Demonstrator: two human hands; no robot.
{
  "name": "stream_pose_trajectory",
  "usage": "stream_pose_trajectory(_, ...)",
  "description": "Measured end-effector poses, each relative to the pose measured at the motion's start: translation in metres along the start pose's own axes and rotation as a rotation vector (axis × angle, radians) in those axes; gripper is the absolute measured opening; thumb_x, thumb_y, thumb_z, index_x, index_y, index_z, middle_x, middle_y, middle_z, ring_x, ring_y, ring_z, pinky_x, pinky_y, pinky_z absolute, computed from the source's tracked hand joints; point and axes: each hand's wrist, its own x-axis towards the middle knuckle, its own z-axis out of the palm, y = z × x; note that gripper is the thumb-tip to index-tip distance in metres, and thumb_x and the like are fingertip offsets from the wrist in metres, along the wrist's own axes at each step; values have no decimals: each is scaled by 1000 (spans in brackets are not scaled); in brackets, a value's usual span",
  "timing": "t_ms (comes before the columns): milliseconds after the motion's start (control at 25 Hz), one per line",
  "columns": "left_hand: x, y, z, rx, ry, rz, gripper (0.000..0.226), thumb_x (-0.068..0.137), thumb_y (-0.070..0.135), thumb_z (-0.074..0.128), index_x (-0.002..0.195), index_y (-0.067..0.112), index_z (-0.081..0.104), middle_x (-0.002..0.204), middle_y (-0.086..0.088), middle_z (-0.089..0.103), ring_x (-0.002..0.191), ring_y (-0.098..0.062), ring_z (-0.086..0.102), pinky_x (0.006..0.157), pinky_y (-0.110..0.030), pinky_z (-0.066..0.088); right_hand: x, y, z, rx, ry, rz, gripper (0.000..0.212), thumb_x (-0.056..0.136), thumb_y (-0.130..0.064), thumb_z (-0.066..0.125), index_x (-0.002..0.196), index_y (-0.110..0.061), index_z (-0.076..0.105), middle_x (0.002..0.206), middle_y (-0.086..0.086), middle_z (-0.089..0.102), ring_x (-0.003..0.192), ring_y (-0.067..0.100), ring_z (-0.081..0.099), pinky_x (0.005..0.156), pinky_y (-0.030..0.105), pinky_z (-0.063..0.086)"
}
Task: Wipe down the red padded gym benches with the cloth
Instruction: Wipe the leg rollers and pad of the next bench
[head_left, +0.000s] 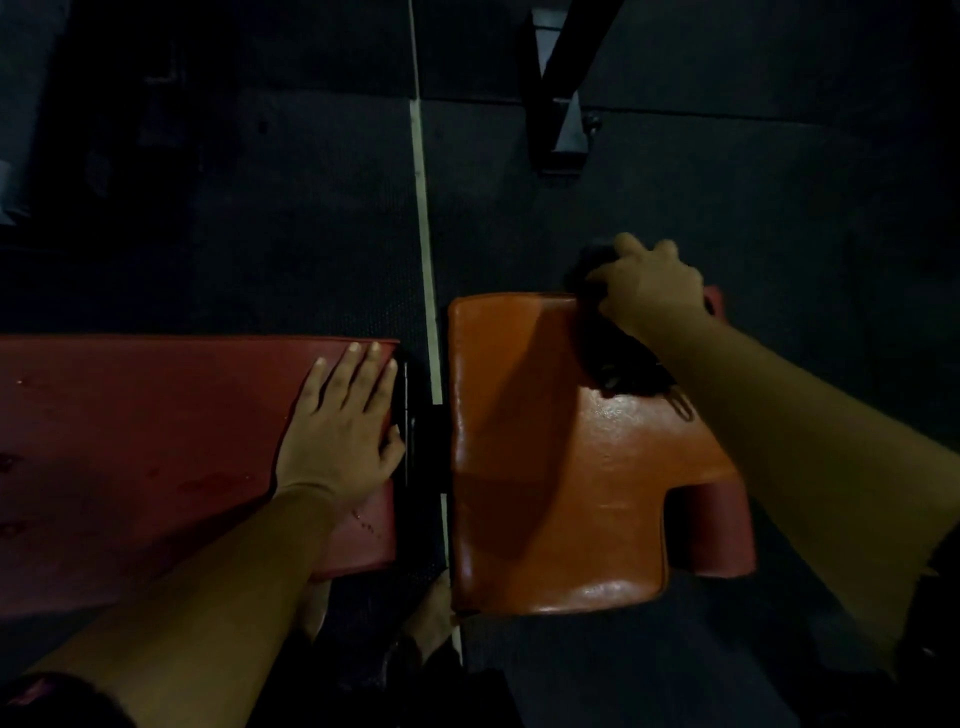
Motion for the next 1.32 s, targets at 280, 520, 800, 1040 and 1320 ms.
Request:
stream_pose_trajectory(280, -1, 2, -2, -8, 20, -7, 71, 88, 43, 31, 146, 5, 41, 156, -16, 34, 146, -31, 26, 119, -50, 9, 14, 41, 14, 661, -161, 269, 44, 96, -32, 55, 137, -15, 51, 127, 15, 55, 106, 32, 58, 95, 45, 49)
stream_pose_trajectory(520, -1, 2, -3, -8, 16, -7, 71, 88, 43, 32, 146, 4, 40, 156, -16, 33, 146, -32, 26, 120, -49, 5, 0, 68, 59, 621, -264, 363, 43, 88, -31, 65, 125, -11, 61, 118, 14, 63, 110, 32, 59, 96, 39, 48)
stream_pose_trajectory(800, 0, 3, -4, -7, 17, -10, 71, 88, 42, 32, 146, 4, 40, 156, -16, 33, 146, -32, 26, 120, -49, 6, -18, 59, 42, 273, -259, 252, 42, 99, -33, 50, 139, -22, 50, 139, 13, 44, 114, 33, 51, 96, 42, 45)
stream_pose_trajectory(1040, 0, 3, -6, 0, 5, -18, 71, 87, 42, 33, 146, 4, 42, 156, -16, 34, 145, -32, 27, 120, -50, 8, -59, 84, 52, 44, -345, 108, 44, 96, -33, 52, 138, -42, 47, 140, 4, 33, 124, 37, 36, 94, 53, 43)
stream_pose_trajectory(1320, -1, 3, -6, 15, 3, -15, 72, 87, 43, 31, 147, 3, 40, 156, -16, 33, 145, -32, 26, 120, -50, 7, -76, 42, 63, -365, -33, 26, 33, 97, -30, 48, 127, -28, 60, 134, 4, 38, 115, 34, 42, 81, 47, 50)
